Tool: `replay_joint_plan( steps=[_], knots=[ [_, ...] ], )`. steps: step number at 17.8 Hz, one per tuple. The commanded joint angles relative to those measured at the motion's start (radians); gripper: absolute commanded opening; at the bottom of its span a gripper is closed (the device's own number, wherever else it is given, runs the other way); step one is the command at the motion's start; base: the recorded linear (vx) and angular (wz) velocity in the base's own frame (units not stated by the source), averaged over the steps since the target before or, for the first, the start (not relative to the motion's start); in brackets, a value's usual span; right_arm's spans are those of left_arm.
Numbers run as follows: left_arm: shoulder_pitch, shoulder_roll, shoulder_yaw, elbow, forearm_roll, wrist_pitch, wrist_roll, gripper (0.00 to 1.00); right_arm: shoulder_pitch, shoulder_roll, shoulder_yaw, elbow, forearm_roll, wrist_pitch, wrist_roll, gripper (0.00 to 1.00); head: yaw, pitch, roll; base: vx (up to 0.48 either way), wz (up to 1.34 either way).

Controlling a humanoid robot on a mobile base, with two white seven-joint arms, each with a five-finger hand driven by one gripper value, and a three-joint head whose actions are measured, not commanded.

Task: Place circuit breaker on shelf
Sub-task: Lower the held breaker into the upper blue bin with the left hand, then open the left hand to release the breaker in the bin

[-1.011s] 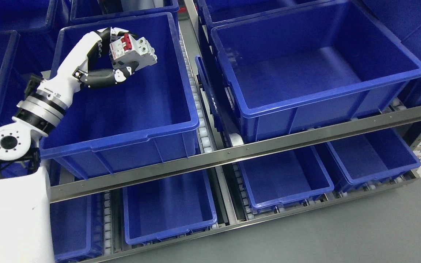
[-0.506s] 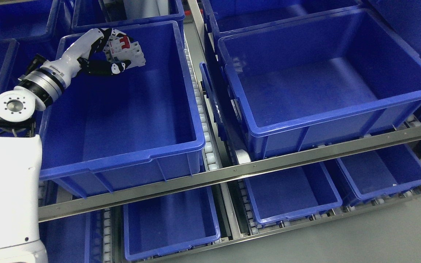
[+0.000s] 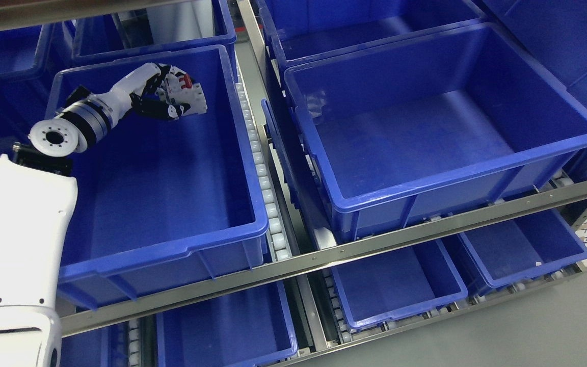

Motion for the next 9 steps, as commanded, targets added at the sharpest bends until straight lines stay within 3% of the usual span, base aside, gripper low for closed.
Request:
replay_joint_plan(
  steps=[1, 4, 9],
  knots=[
    [-0.023, 0.006, -0.134, 0.300, -0.005, -0.001, 0.019, 0.31, 0.001, -0.017, 0.000, 0.000, 0.000, -0.001, -0.001, 1.00, 0.0000, 0.000, 0.000, 0.075, -0.10],
    [-0.023, 0.009, -0.140, 0.303, -0.038, 0.005, 0.020, 0.60, -0.001, -0.017, 0.000, 0.000, 0.000, -0.001, -0.001, 1.00, 0.0000, 0.000, 0.000, 0.041, -0.04],
    [-0.026, 0.013, -0.140, 0.303, -0.054, 0.007, 0.020, 0.72, -0.001, -0.017, 0.000, 0.000, 0.000, -0.001, -0.001, 1.00, 0.0000, 0.000, 0.000, 0.010, -0.01]
  ],
)
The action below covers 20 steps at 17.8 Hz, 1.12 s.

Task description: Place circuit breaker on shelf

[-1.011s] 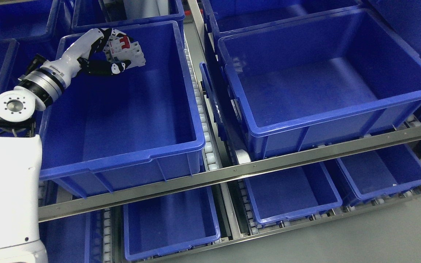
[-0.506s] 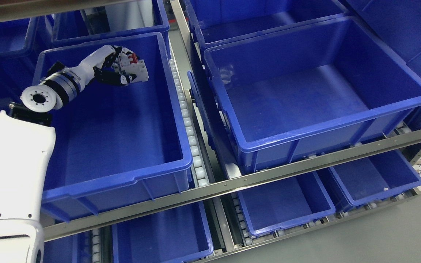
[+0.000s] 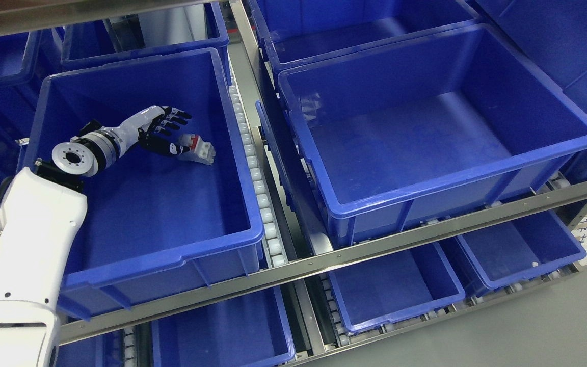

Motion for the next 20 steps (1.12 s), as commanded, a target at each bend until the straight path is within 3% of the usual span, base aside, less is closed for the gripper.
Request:
replay_joint_plan(
  steps=[1, 6, 8, 9, 12, 14, 18, 20],
  knots=[
    [-0.013, 0.009, -0.055, 0.120, -0.018, 0.007, -0.001, 0.75, 0.001, -0.017, 0.000, 0.000, 0.000, -0.001, -0.001, 1.00, 0.0000, 0.000, 0.000, 0.000, 0.00],
    [-0.124, 0.009, 0.023, 0.081, -0.012, 0.010, 0.001, 0.90, -0.001, -0.017, 0.000, 0.000, 0.000, -0.001, -0.001, 1.00, 0.0000, 0.000, 0.000, 0.000, 0.00],
    [-0.186, -0.009, 0.181, 0.024, -0.006, 0.011, 0.037, 0.99, -0.001, -0.017, 0.000, 0.000, 0.000, -0.001, -0.001, 1.00, 0.0000, 0.000, 0.000, 0.000, 0.00],
    [-0.186, -0.029, 0.280, -0.017, 0.002, 0.010, 0.080, 0.99, 0.001, -0.017, 0.000, 0.000, 0.000, -0.001, -0.001, 1.00, 0.0000, 0.000, 0.000, 0.000, 0.00],
    [-0.165, -0.176, 0.629, -0.139, 0.034, 0.005, 0.250, 1.00, 0.001, -0.017, 0.000, 0.000, 0.000, -0.001, -0.001, 1.00, 0.0000, 0.000, 0.000, 0.000, 0.00],
    [-0.099, -0.232, 0.700, -0.231, 0.037, 0.005, 0.292, 1.00, 0.001, -0.017, 0.000, 0.000, 0.000, -0.001, -0.001, 1.00, 0.0000, 0.000, 0.000, 0.000, 0.00],
    [0.074, -0.290, 0.706, -0.580, 0.040, 0.027, 0.294, 1.00, -0.001, -0.017, 0.000, 0.000, 0.000, -0.001, -0.001, 1.00, 0.0000, 0.000, 0.000, 0.000, 0.00],
    [0.162, -0.290, 0.694, -0.836, 0.040, 0.175, 0.292, 1.00, -0.001, -0.017, 0.000, 0.000, 0.000, -0.001, -0.001, 1.00, 0.0000, 0.000, 0.000, 0.000, 0.00]
  ],
)
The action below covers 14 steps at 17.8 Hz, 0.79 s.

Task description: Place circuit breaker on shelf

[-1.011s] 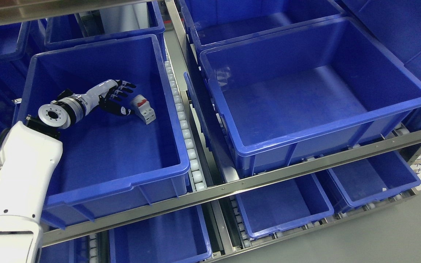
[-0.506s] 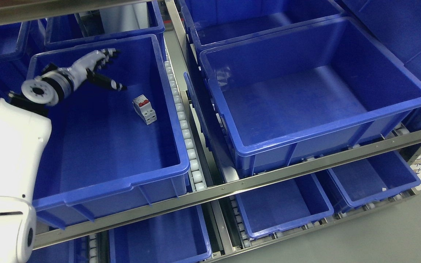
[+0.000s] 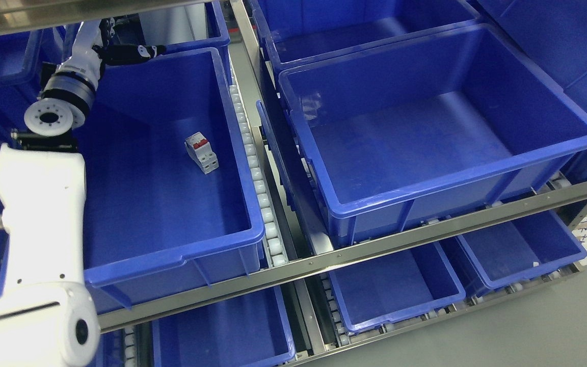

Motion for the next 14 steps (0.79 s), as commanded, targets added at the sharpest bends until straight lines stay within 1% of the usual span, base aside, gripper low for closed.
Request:
replay_joint_plan(
  steps=[1, 3, 6, 8, 14],
  knots=[
    [0.246, -0.130, 0.236, -0.724, 0.009, 0.198, 0.006, 1.00, -0.001, -0.017, 0.000, 0.000, 0.000, -0.001, -0.001, 1.00, 0.0000, 0.000, 0.000, 0.000, 0.00],
    [0.366, -0.130, 0.228, -0.822, 0.012, 0.192, 0.003, 1.00, -0.001, -0.017, 0.000, 0.000, 0.000, -0.001, -0.001, 1.00, 0.0000, 0.000, 0.000, 0.000, 0.00],
    [0.506, -0.130, 0.228, -0.914, 0.012, 0.178, 0.001, 1.00, -0.001, -0.017, 0.000, 0.000, 0.000, -0.001, -0.001, 1.00, 0.0000, 0.000, 0.000, 0.000, 0.00],
    [0.532, -0.130, 0.228, -0.927, 0.014, 0.141, 0.003, 1.00, -0.001, -0.017, 0.000, 0.000, 0.000, -0.001, -0.001, 1.00, 0.0000, 0.000, 0.000, 0.000, 0.00],
    [0.525, -0.130, 0.206, -0.925, 0.032, 0.138, 0.009, 1.00, -0.001, -0.017, 0.000, 0.000, 0.000, -0.001, -0.001, 1.00, 0.0000, 0.000, 0.000, -0.015, 0.02]
  ],
)
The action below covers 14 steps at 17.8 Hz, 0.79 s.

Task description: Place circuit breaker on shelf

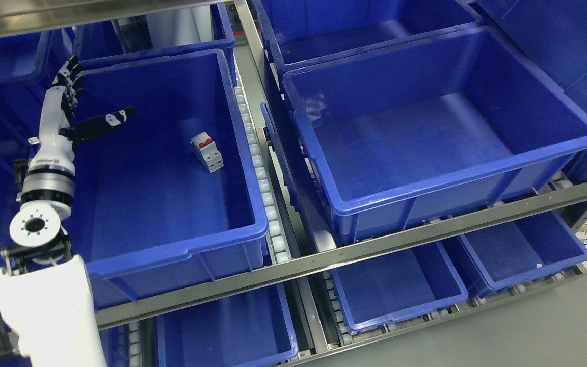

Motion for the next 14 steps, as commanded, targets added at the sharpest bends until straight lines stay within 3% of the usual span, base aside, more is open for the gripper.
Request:
replay_joint_plan(
  steps=[1, 14],
  knots=[
    [0.034, -0.018, 0.029, -0.254, 0.010, -0.001, 0.004, 1.00, -0.001, -0.017, 0.000, 0.000, 0.000, -0.001, -0.006, 1.00, 0.0000, 0.000, 0.000, -0.031, 0.06],
    [-0.051, -0.018, 0.007, -0.259, 0.010, 0.003, 0.004, 1.00, -0.001, -0.017, 0.000, 0.000, 0.000, -0.001, -0.006, 1.00, 0.0000, 0.000, 0.000, -0.003, 0.00]
  ],
)
